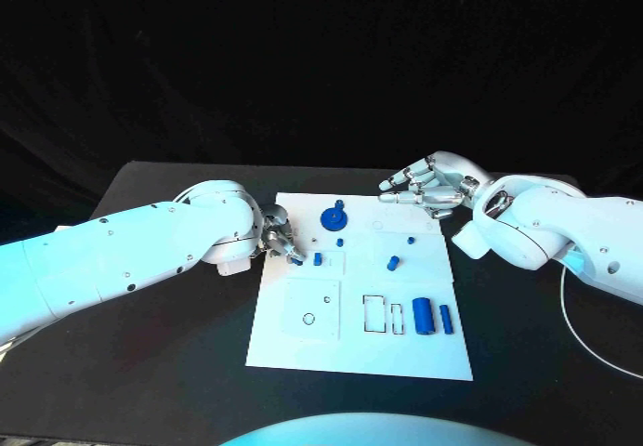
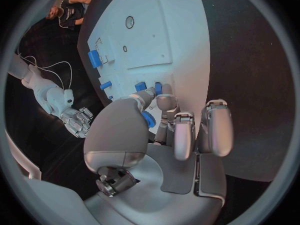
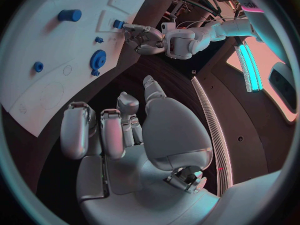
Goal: Assemble the parts on the task board
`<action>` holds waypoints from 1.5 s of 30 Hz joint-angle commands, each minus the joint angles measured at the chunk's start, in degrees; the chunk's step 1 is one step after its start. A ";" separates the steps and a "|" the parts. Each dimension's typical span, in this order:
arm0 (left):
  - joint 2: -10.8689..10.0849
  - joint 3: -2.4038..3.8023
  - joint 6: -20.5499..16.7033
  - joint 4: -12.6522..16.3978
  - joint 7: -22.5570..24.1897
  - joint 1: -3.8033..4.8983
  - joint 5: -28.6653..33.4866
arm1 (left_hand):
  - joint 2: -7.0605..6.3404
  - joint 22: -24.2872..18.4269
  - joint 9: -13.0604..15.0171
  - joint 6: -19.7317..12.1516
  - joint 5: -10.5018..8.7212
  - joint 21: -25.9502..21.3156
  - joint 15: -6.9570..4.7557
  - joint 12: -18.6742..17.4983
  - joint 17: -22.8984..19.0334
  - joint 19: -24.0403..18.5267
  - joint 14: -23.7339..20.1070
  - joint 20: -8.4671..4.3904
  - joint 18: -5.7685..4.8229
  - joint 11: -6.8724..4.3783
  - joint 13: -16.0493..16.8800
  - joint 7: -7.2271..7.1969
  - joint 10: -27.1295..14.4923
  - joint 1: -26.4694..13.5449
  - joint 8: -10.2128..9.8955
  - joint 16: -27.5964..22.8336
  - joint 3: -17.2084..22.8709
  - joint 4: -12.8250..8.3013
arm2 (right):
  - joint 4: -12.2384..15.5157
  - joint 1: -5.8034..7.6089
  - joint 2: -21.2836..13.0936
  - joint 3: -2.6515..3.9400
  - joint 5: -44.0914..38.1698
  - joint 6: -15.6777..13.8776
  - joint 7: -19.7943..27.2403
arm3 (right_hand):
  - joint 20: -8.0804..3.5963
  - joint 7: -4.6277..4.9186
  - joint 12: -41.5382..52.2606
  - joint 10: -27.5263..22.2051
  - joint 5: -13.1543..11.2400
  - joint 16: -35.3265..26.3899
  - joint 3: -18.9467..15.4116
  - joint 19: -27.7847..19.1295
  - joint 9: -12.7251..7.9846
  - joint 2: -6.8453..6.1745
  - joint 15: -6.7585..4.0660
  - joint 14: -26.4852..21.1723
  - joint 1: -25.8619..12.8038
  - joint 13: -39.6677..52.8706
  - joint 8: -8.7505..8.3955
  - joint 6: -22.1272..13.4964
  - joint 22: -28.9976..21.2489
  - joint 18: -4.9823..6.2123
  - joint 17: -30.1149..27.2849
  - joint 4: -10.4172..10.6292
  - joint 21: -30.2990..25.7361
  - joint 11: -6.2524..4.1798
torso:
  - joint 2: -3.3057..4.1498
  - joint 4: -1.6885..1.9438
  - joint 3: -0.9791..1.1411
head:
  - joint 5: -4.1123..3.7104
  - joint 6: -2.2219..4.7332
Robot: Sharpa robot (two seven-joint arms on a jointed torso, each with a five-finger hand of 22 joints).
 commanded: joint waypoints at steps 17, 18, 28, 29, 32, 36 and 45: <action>1.37 -0.24 3.39 -1.03 -3.37 -0.26 -1.50 | -0.88 7.67 -1.35 3.10 1.34 1.31 -0.72 2.59 15.09 1.78 6.14 -0.56 0.00 -0.70 2.96 -1.25 2.48 -6.16 0.33 0.18 5.37 -4.39 | 0.36 -0.04 -0.06 0.00 -0.17 0.38 0.53 | -0.08 -0.06 -0.05 -0.33 0.25 -0.33 -0.34 -0.43 0.09 0.70 -0.32 3.73 0.12 -0.14 0.10 0.36 -0.20 0.99 3.44 0.01 -0.41 -0.28 | 0.04 -0.08 0.06 | 0.02 0.01; 1.46 -0.23 3.40 -1.12 -3.51 -0.26 -1.56 | -0.86 7.70 -1.42 3.20 1.34 1.34 -0.73 2.63 15.09 1.79 6.14 -0.57 0.00 -0.72 3.02 -1.27 2.53 -6.32 0.30 0.18 5.30 -4.32 | 0.38 -0.04 -0.07 0.00 -0.17 0.37 0.54 | -0.08 -0.06 -0.05 -0.33 0.25 -0.33 -0.34 -0.43 0.09 0.70 -0.32 3.73 0.12 -0.14 0.10 0.36 -0.20 0.99 3.44 0.01 -0.41 -0.28 | 0.07 -0.12 0.08 | -0.01 0.02; 2.31 -0.20 4.06 -1.62 -3.82 -0.24 -1.79 | -1.00 7.95 -1.97 3.86 1.29 1.53 -0.82 2.78 15.09 1.93 6.14 -0.67 -0.07 -0.83 3.26 -1.44 2.81 -7.57 0.11 0.18 4.49 -3.86 | 0.52 -0.03 -0.06 0.00 -0.17 0.31 0.60 | -0.08 -0.05 -0.06 -0.34 0.28 -0.35 -0.38 -0.44 0.09 0.71 -0.32 3.73 0.11 -0.15 0.10 0.35 -0.21 0.99 3.41 0.02 -0.42 -0.27 | 0.00 0.01 0.07 | -0.22 -0.13; 2.37 -0.20 4.16 -1.63 -3.80 -0.24 -1.79 | -1.03 7.97 -2.02 3.93 1.28 1.54 -0.82 2.79 15.09 1.95 6.14 -0.67 -0.07 -0.85 3.27 -1.45 2.83 -7.70 0.09 0.18 4.39 -3.81 | 0.52 -0.03 -0.05 0.00 -0.17 0.32 0.61 | -0.08 -0.05 -0.06 -0.34 0.28 -0.35 -0.38 -0.44 0.09 0.71 -0.32 3.73 0.11 -0.15 0.10 0.35 -0.21 0.99 3.41 0.02 -0.42 -0.27 | -0.01 0.02 0.05 | -0.22 -0.16; 2.51 -0.19 4.52 -1.66 -3.71 -0.24 -1.80 | -1.17 8.06 -2.20 4.13 1.25 1.61 -0.85 2.81 15.09 1.99 6.14 -0.70 -0.10 -0.87 3.32 -1.50 2.91 -8.15 0.02 0.18 3.96 -3.63 | 0.54 -0.03 -0.03 0.00 -0.17 0.33 0.62 | -0.08 -0.05 -0.06 -0.34 0.28 -0.35 -0.38 -0.44 0.09 0.71 -0.32 3.73 0.11 -0.15 0.10 0.35 -0.21 0.99 3.41 0.02 -0.42 -0.27 | -0.02 0.00 0.01 | -0.27 -0.17; 2.62 -0.19 4.91 -1.67 -3.68 -0.24 -1.79 | -1.24 8.17 -2.42 4.39 1.23 1.69 -0.87 2.90 15.09 2.05 6.14 -0.73 -0.12 -0.90 3.45 -1.54 3.02 -8.72 -0.04 0.18 3.36 -3.36 | 0.59 -0.03 -0.04 0.00 -0.17 0.30 0.68 | -0.08 -0.05 -0.06 -0.34 0.28 -0.35 -0.38 -0.44 0.09 0.71 -0.32 3.73 0.11 -0.15 0.10 0.35 -0.21 0.99 3.41 0.02 -0.42 -0.27 | -0.02 0.02 0.03 | -0.23 -0.25; 2.74 -0.20 5.17 -1.76 -4.12 -0.23 -1.78 | -1.51 8.40 -2.92 4.90 1.17 1.86 -0.93 3.06 15.09 2.17 6.14 -0.78 -0.18 -0.97 3.72 -1.63 3.24 -9.93 -0.18 0.18 1.78 -2.71 | 0.62 -0.02 0.02 0.01 -0.17 0.21 0.79 | -0.08 -0.05 0.00 -0.31 0.31 -0.33 -0.41 -0.43 0.08 0.72 -0.32 3.73 0.10 -0.11 0.09 0.34 -0.20 0.99 3.44 0.04 -0.42 -0.27 | 0.02 0.04 -0.03 | -0.22 -0.27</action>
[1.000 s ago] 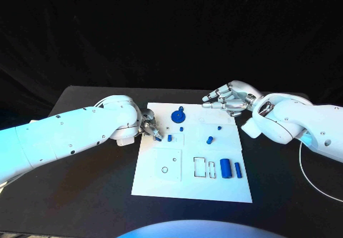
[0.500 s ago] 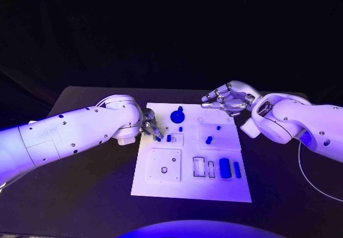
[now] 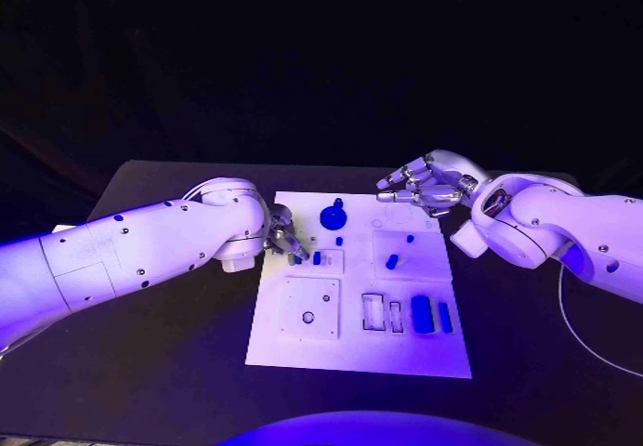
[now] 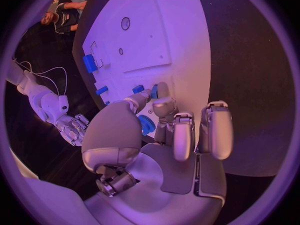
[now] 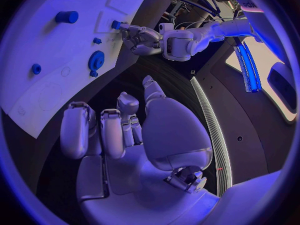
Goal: Assemble the parts on the task board
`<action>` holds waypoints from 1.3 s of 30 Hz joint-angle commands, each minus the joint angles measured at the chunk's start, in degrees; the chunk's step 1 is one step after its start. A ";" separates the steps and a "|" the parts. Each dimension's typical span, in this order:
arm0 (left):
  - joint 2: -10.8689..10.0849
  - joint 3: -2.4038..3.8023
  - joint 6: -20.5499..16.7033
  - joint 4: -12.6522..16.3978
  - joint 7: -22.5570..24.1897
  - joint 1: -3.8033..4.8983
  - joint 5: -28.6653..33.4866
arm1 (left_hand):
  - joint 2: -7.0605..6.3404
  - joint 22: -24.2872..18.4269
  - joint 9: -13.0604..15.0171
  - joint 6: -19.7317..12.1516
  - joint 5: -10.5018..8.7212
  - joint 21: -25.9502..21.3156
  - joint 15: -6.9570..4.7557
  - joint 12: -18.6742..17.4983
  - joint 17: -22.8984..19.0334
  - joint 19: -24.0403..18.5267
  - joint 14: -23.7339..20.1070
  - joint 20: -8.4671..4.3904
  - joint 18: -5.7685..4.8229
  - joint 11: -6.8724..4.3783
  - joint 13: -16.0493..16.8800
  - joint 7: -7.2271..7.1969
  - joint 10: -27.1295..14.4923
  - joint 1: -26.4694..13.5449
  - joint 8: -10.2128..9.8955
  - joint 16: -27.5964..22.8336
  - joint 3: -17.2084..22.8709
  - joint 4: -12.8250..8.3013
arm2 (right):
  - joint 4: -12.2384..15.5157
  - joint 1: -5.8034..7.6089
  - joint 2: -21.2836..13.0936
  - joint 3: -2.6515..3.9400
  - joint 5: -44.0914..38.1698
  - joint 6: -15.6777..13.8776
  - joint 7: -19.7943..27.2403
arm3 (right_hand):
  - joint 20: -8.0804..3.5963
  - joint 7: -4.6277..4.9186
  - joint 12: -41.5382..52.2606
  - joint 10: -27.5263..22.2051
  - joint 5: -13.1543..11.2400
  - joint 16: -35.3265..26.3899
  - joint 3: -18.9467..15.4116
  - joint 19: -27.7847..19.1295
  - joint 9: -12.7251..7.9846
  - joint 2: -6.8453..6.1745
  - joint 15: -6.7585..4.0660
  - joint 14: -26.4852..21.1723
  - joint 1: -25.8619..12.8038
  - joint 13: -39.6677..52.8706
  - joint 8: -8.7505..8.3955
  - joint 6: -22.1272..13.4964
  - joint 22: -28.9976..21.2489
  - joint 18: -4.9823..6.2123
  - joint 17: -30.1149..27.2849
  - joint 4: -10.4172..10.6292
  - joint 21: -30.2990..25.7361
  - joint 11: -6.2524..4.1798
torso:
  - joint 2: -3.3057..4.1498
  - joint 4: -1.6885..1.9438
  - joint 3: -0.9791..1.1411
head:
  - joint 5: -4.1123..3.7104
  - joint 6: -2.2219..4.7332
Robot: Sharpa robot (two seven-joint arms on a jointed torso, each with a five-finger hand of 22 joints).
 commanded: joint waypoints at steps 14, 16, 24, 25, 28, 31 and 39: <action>0.19 -0.19 1.84 -0.37 -2.62 -0.27 0.18 | -0.32 8.59 -1.26 0.96 0.02 0.35 -0.28 0.37 15.06 1.84 5.92 -0.39 -0.21 -0.02 0.28 0.40 0.53 -3.76 -0.80 0.18 -4.25 2.38 | 0.13 -0.02 0.10 0.01 -0.18 0.18 0.70 | -0.08 -0.05 -0.07 -0.15 0.33 -0.38 -0.48 -0.46 0.09 0.50 -0.32 3.71 -0.17 -0.09 0.08 0.33 -0.12 1.00 3.40 0.08 -0.24 -0.06 | -0.01 0.00 -0.02 | 0.02 -0.02; 0.17 -0.18 1.61 -0.44 -2.64 -0.27 0.14 | -0.32 8.60 -1.34 1.01 0.02 0.35 -0.28 0.34 15.06 1.85 5.92 -0.39 -0.21 -0.02 0.26 0.41 0.52 -3.98 -0.82 0.18 -4.57 2.58 | 0.13 -0.02 0.10 0.01 -0.18 0.17 0.71 | -0.08 -0.05 -0.07 -0.15 0.33 -0.38 -0.48 -0.46 0.09 0.50 -0.32 3.71 -0.17 -0.09 0.08 0.33 -0.12 1.00 3.40 0.08 -0.24 -0.06 | -0.01 0.00 -0.02 | 0.01 -0.02; -0.30 -0.08 -0.75 -0.35 -2.40 -0.25 0.01 | -0.79 8.74 -1.90 1.38 -0.11 0.37 -0.29 0.34 15.06 1.93 5.92 -0.40 -0.23 0.02 0.36 0.46 0.55 -6.22 -0.84 0.18 -8.60 4.86 | 0.00 -0.02 0.17 0.01 -0.18 0.20 0.74 | -0.08 -0.05 -0.07 -0.15 0.33 -0.38 -0.48 -0.46 0.09 0.50 -0.32 3.71 -0.17 -0.09 0.08 0.33 -0.12 1.00 3.40 0.08 -0.24 -0.06 | 0.05 -0.12 -0.08 | -0.04 0.09; -0.41 -0.06 -1.05 -0.26 -2.31 -0.24 0.01 | -0.90 8.76 -1.98 1.41 -0.13 0.38 -0.30 0.33 15.06 1.94 5.92 -0.41 -0.24 0.00 0.36 0.44 0.54 -6.45 -0.82 0.18 -9.41 5.19 | -0.02 -0.02 0.18 0.01 -0.18 0.21 0.73 | -0.08 -0.05 -0.07 -0.15 0.33 -0.38 -0.48 -0.46 0.09 0.50 -0.32 3.71 -0.17 -0.09 0.08 0.33 -0.12 1.00 3.40 0.08 -0.24 -0.06 | 0.03 -0.11 -0.06 | -0.11 0.07; -0.72 0.01 -1.79 0.02 -2.06 -0.20 0.00 | -0.97 8.79 -2.14 1.45 -0.12 0.36 -0.34 0.40 15.06 1.96 5.92 -0.45 -0.24 -0.04 0.49 0.39 0.59 -6.75 -0.77 0.18 -11.19 5.91 | -0.10 -0.02 0.20 0.01 -0.17 0.21 0.73 | -0.08 -0.05 -0.07 -0.15 0.33 -0.38 -0.48 -0.46 0.09 0.50 -0.32 3.71 -0.17 -0.09 0.08 0.33 -0.12 1.00 3.40 0.08 -0.24 -0.06 | 0.02 -0.07 -0.06 | -0.21 0.08; -1.10 0.15 -2.92 0.45 -1.73 -0.17 0.13 | -1.00 8.90 -2.37 1.52 -0.11 0.40 -0.41 0.40 15.06 2.02 5.92 -0.51 -0.26 -0.09 0.56 0.31 0.59 -6.96 -0.66 0.18 -14.05 7.05 | -0.16 -0.02 0.22 0.01 -0.15 0.21 0.73 | -0.08 -0.04 -0.12 -0.19 0.35 -0.47 -0.54 -0.49 0.09 0.52 -0.32 3.69 -0.21 -0.14 0.07 0.31 -0.21 1.02 3.29 0.12 -0.29 -0.06 | 0.01 -0.04 -0.07 | -0.36 0.03; -2.88 1.19 -7.79 2.14 -0.97 -0.13 2.67 | -0.66 7.75 -2.79 0.68 -0.03 -1.07 -0.36 -1.61 15.06 1.27 5.92 -0.52 0.13 0.06 -1.61 0.53 -0.68 -6.02 -0.59 0.18 -19.23 9.13 | -0.39 -0.03 0.37 0.00 0.24 0.04 0.87 | -0.08 -0.04 -0.17 -0.22 0.37 -0.48 -0.57 -0.51 0.08 0.52 -0.32 3.69 -0.22 -0.18 0.06 0.30 -0.26 1.03 3.28 0.13 -0.32 -0.05 | -0.01 -0.04 -0.06 | -0.65 0.19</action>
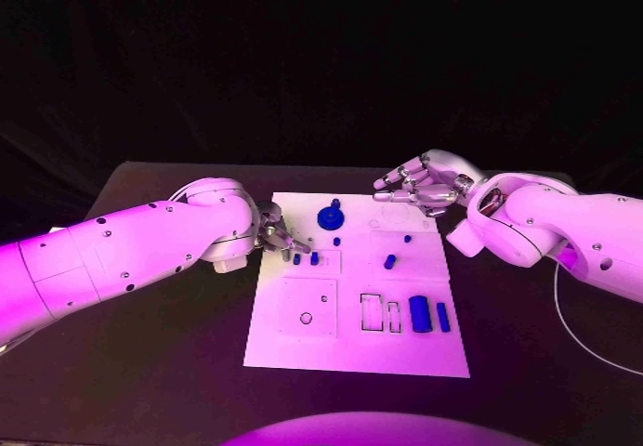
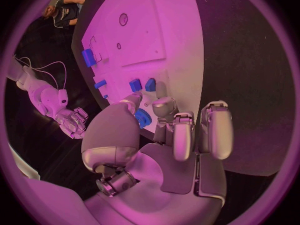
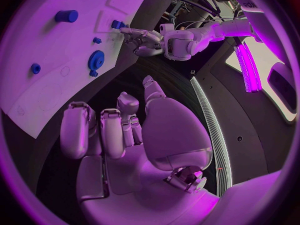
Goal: Assemble the parts on the task board
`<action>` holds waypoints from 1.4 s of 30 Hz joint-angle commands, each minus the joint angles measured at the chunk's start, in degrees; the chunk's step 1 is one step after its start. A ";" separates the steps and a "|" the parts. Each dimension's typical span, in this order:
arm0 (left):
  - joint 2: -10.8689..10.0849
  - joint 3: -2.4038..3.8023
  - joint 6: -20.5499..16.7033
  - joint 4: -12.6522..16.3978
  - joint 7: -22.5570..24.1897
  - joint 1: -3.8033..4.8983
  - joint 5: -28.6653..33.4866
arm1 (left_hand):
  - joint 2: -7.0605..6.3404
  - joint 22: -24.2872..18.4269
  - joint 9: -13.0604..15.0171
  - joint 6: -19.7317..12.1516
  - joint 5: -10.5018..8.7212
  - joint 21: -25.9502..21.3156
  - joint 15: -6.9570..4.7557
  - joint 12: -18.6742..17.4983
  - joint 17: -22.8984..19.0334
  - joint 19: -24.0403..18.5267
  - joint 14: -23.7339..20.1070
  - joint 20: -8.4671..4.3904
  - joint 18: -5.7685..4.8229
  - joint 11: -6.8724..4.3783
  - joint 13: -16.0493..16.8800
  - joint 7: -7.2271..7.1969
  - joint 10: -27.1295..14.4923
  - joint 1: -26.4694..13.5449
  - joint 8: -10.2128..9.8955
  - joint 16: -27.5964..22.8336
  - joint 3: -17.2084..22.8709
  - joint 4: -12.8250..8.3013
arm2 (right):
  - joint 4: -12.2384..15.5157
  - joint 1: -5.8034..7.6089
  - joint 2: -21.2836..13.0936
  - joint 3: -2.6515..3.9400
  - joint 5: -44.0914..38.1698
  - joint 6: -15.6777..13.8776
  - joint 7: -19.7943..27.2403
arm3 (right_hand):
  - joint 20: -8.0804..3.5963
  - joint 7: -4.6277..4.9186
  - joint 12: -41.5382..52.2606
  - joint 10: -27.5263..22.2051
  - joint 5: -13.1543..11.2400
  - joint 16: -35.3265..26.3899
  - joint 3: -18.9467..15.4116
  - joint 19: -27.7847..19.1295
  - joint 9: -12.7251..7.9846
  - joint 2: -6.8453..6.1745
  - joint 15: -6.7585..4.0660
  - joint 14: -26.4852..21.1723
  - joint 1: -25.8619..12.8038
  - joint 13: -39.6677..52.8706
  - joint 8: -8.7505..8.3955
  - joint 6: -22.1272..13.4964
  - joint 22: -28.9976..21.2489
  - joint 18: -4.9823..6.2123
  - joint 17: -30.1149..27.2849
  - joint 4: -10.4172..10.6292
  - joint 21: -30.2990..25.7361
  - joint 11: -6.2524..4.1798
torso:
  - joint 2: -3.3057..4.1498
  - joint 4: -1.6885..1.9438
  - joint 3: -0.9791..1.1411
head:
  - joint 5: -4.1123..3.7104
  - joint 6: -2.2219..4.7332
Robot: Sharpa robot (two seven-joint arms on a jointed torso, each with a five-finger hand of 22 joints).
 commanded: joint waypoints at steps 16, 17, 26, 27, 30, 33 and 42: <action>-1.75 -0.41 -22.22 0.10 26.50 0.07 7.14 | 5.34 -23.69 -2.20 -14.14 -1.40 -41.63 4.17 -17.16 -12.22 -20.05 -6.91 3.54 7.90 5.55 -18.13 5.91 -20.64 13.47 -0.52 -23.73 -9.21 0.01 | -0.24 -0.13 0.22 -0.01 0.47 0.07 0.77 | -0.08 -0.03 -0.22 -0.26 0.41 -0.17 -0.46 -0.52 0.05 0.54 -0.31 3.68 -0.24 -0.13 0.05 0.27 -0.11 1.03 3.20 0.00 -0.34 -0.05 | -0.01 0.13 0.06 | -0.69 0.94; -1.38 -0.60 -23.12 -0.12 29.79 -0.03 6.39 | 5.07 -24.50 -2.65 -15.05 -1.42 -42.86 4.56 -18.04 -14.96 -20.50 -8.54 4.00 7.88 5.92 -18.98 6.37 -21.93 16.73 -0.89 -26.40 -8.88 -1.08 | -0.25 -0.13 0.25 -0.01 0.48 0.05 0.87 | -0.08 -0.03 -0.22 -0.26 0.41 -0.17 -0.46 -0.52 0.05 0.54 -0.31 3.68 -0.24 -0.13 0.05 0.27 -0.11 1.03 3.20 0.00 -0.34 -0.05 | 0.03 0.06 -0.03 | -0.82 1.01; 1.77 -1.99 -25.78 -1.90 41.68 -0.84 -7.26 | 1.76 -27.89 -10.17 -12.30 -1.71 -47.16 5.68 -31.77 -23.42 -19.13 -11.42 4.73 8.36 7.03 -32.21 7.54 -22.95 31.43 -11.40 -33.62 -1.09 -7.33 | -0.22 -0.15 0.40 -0.01 0.50 -0.22 1.51 | -0.08 -0.02 -0.24 -0.28 0.43 -0.21 -0.47 -0.53 0.05 0.55 -0.31 3.66 -0.24 -0.15 0.04 0.26 -0.14 1.03 3.14 0.00 -0.35 -0.05 | 0.11 -0.06 -0.01 | -1.13 1.25; 2.23 -2.09 -25.92 -2.37 41.96 -0.94 -8.43 | 1.51 -28.06 -10.72 -11.24 -1.56 -47.40 5.52 -33.13 -24.32 -19.01 -11.66 4.83 8.29 7.15 -33.53 7.19 -22.49 32.19 -12.27 -34.38 -0.19 -7.74 | -0.18 -0.15 0.41 -0.01 0.44 -0.26 1.64 | -0.08 -0.02 -0.23 -0.28 0.44 -0.20 -0.47 -0.53 0.05 0.56 -0.31 3.66 -0.23 -0.14 0.04 0.26 -0.13 1.03 3.15 0.00 -0.35 -0.05 | 0.13 -0.04 -0.01 | -1.12 1.29; 3.48 -2.29 -25.21 -3.57 41.73 -1.22 -11.38 | 0.05 -28.60 -12.86 -8.84 -1.49 -48.18 5.78 -38.61 -27.61 -18.67 -12.47 4.93 8.30 7.59 -38.40 7.36 -21.81 32.72 -16.09 -37.21 2.42 -8.21 | -0.10 -0.15 0.51 -0.01 0.20 -0.33 1.87 | -0.08 -0.03 -0.18 -0.26 0.49 -0.16 -0.46 -0.52 0.05 0.62 -0.31 3.68 -0.18 -0.11 0.04 0.25 -0.10 1.02 3.22 -0.01 -0.34 -0.05 | 0.23 -0.03 -0.04 | -1.21 1.56; 4.50 -2.40 -23.24 -4.39 40.51 -1.45 -14.69 | -1.09 -28.68 -13.81 -7.64 -1.59 -48.04 5.83 -41.44 -24.55 -17.43 -9.62 5.18 8.24 7.89 -40.86 7.25 -21.71 31.81 -18.10 -33.79 2.89 -8.17 | -0.10 -0.15 0.62 -0.01 0.06 -0.33 1.99 | -0.08 -0.03 -0.18 -0.26 0.49 -0.16 -0.46 -0.52 0.05 0.62 -0.31 3.68 -0.18 -0.11 0.04 0.25 -0.10 1.02 3.22 -0.01 -0.34 -0.05 | 0.24 -0.16 -0.07 | -1.26 1.49; 6.24 -2.47 -17.02 -5.56 35.42 -1.62 -21.87 | -2.29 -10.64 -15.79 -2.58 -1.68 -24.42 5.05 -46.61 -5.32 -4.14 0.93 4.55 4.38 7.26 -46.12 6.64 -16.19 29.35 -23.29 -13.74 2.89 -8.00 | -0.06 -0.15 0.68 -0.01 -0.04 -0.37 2.18 | -0.08 -0.03 -0.17 -0.28 0.70 -0.15 -0.43 -0.51 0.04 0.82 -0.32 3.69 0.00 -0.13 0.04 0.25 -0.09 1.02 3.25 -0.05 -0.34 -0.06 | 0.13 -0.12 0.05 | -1.31 1.42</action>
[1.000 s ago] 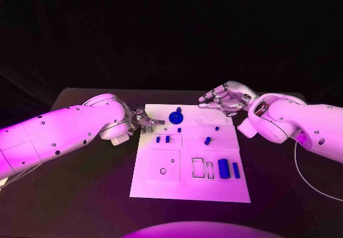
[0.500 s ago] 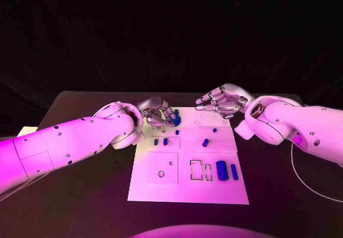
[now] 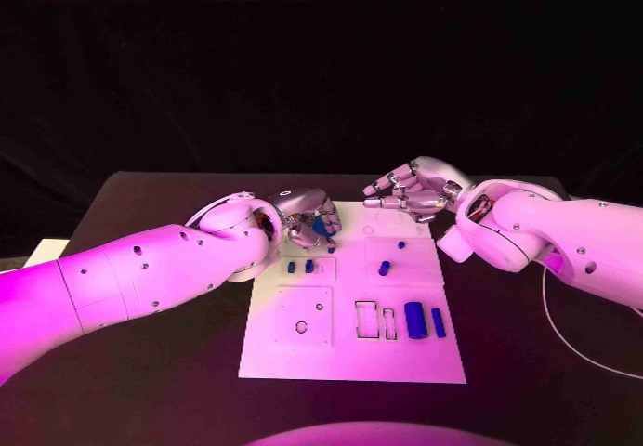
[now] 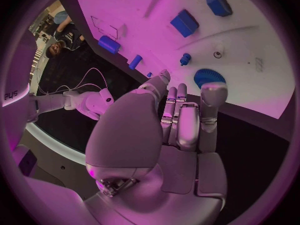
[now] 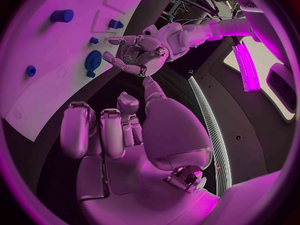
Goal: Assemble the parts on the task board
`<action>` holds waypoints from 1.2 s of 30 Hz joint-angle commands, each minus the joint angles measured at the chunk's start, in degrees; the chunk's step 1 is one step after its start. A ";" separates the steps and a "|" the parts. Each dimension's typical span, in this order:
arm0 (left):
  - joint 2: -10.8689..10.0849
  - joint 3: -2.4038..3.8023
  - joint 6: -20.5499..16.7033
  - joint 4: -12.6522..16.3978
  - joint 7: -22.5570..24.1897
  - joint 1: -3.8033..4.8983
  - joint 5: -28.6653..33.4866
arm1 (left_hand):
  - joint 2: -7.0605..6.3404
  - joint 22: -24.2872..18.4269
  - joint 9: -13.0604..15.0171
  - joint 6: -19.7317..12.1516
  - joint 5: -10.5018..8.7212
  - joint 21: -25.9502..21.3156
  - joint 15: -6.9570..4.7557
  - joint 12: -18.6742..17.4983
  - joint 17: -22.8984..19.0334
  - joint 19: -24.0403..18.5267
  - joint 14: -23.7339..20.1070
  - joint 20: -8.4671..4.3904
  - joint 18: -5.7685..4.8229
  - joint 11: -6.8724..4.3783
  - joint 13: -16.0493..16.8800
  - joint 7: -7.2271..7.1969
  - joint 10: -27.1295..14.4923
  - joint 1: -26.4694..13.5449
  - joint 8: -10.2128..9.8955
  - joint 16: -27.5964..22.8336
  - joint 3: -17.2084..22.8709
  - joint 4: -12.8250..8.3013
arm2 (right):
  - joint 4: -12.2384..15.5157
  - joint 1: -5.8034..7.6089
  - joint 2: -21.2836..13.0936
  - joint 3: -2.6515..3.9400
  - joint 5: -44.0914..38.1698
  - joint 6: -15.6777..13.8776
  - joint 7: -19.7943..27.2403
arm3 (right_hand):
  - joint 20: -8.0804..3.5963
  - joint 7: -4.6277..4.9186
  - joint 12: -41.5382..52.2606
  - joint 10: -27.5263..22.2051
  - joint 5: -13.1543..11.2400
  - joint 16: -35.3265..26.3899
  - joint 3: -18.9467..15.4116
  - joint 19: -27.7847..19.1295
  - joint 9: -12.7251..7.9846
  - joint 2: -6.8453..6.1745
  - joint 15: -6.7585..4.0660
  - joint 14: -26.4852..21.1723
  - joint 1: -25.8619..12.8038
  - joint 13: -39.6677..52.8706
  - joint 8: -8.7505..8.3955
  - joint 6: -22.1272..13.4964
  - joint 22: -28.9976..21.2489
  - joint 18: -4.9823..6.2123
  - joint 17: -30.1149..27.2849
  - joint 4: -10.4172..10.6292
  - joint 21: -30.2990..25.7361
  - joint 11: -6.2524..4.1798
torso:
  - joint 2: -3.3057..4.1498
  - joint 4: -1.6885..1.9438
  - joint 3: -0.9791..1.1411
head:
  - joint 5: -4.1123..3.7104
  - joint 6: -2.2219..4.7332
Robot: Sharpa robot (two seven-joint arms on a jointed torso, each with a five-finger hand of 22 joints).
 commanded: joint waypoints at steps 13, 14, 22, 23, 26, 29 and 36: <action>3.01 0.01 7.92 -2.21 -6.43 -0.24 -8.84 | -0.23 8.50 -0.68 2.37 -0.15 10.27 -0.39 -3.32 -0.41 3.70 1.85 -0.44 -2.67 -0.21 -1.91 -0.07 3.04 -1.16 -2.95 1.38 0.19 -0.06 | 0.02 -0.04 0.28 0.01 -0.42 -0.81 0.92 | 0.13 -0.03 -0.17 -0.29 0.22 -0.15 -0.43 -0.28 0.06 0.47 -0.32 3.69 0.12 -0.05 0.04 0.25 0.01 1.01 3.29 -0.06 -0.33 -0.07 | -0.02 -0.01 -0.01 | -0.15 -0.01; 3.17 0.01 7.92 -2.33 -6.52 -0.25 -8.93 | -0.20 8.74 -0.66 2.61 -0.14 10.56 -0.43 -3.42 -0.74 3.82 1.83 -0.46 -2.72 -0.24 -1.95 -0.11 3.24 -1.07 -3.00 1.21 0.28 -0.13 | 0.02 -0.04 0.31 0.01 -0.42 -0.82 0.89 | 0.13 -0.03 -0.18 -0.31 0.32 -0.16 -0.41 -0.28 0.06 0.55 -0.32 3.69 0.22 -0.07 0.04 0.25 0.00 1.01 3.28 -0.09 -0.34 -0.07 | 0.00 -0.04 0.00 | -0.16 0.00; 4.33 0.00 8.44 -3.24 -7.84 -0.32 -9.30 | -0.18 9.91 -0.79 2.94 -0.07 11.92 -0.67 -4.18 -2.31 4.31 1.77 -0.67 -2.94 -0.51 -2.22 -0.40 4.18 -0.72 -3.96 0.48 0.95 -0.52 | 0.04 -0.04 0.44 0.01 -0.42 -0.74 0.61 | 0.13 -0.03 -0.16 -0.31 0.37 -0.16 -0.39 -0.27 0.06 0.62 -0.32 3.69 0.26 -0.06 0.04 0.25 0.02 1.01 3.30 -0.09 -0.33 -0.07 | -0.03 0.07 -0.03 | -0.44 -0.21; 4.46 0.00 8.64 -3.38 -8.04 -0.33 -9.33 | -0.14 9.96 -0.80 2.97 -0.05 11.96 -0.67 -4.31 -2.39 4.32 1.77 -0.68 -2.95 -0.51 -2.26 -0.41 4.12 -0.66 -4.04 0.45 1.06 -0.57 | 0.04 -0.04 0.45 0.01 -0.42 -0.66 0.55 | 0.13 -0.03 -0.16 -0.31 0.37 -0.16 -0.39 -0.27 0.06 0.62 -0.32 3.69 0.26 -0.06 0.04 0.25 0.02 1.01 3.30 -0.09 -0.33 -0.07 | -0.04 0.08 -0.04 | -0.49 -0.26; 4.94 0.00 9.32 -3.95 -8.62 -0.35 -9.41 | 0.04 10.07 -0.78 3.22 -0.02 12.05 -0.67 -4.65 -2.64 4.34 1.78 -0.70 -2.97 -0.48 -2.35 -0.42 4.05 -0.47 -4.23 0.37 1.44 -0.71 | 0.03 -0.04 0.49 0.01 -0.42 -0.44 0.42 | 0.13 -0.03 -0.16 -0.31 0.37 -0.16 -0.39 -0.27 0.06 0.62 -0.32 3.69 0.26 -0.06 0.04 0.25 0.02 1.01 3.30 -0.09 -0.33 -0.07 | -0.04 0.06 -0.05 | -0.52 -0.46; 5.34 0.01 9.94 -4.58 -8.88 -0.42 -9.44 | 0.16 10.14 -0.78 3.35 -0.01 12.10 -0.67 -4.84 -2.74 4.35 1.79 -0.71 -2.98 -0.46 -2.41 -0.40 4.06 -0.35 -4.38 0.36 1.73 -0.82 | 0.04 -0.04 0.52 0.01 -0.42 -0.35 0.37 | 0.13 -0.03 -0.16 -0.31 0.37 -0.16 -0.39 -0.27 0.06 0.62 -0.32 3.69 0.26 -0.06 0.04 0.25 0.02 1.01 3.30 -0.09 -0.33 -0.07 | 0.00 0.03 -0.03 | -0.54 -0.52; 6.13 0.03 10.55 -5.69 -8.73 -0.79 -9.29 | 0.38 10.24 -0.77 3.55 -0.02 12.16 -0.66 -5.00 -2.82 4.34 1.82 -0.71 -2.99 -0.47 -2.42 -0.37 4.30 -0.25 -4.60 0.39 2.17 -0.93 | -0.02 -0.03 0.55 0.01 -0.27 -0.23 0.30 | 0.12 -0.03 -0.16 -0.31 0.41 -0.17 -0.38 -0.26 0.06 0.70 -0.32 3.69 0.30 -0.07 0.04 0.24 0.03 1.01 3.28 -0.09 -0.33 -0.07 | -0.03 0.06 -0.04 | -0.72 -0.59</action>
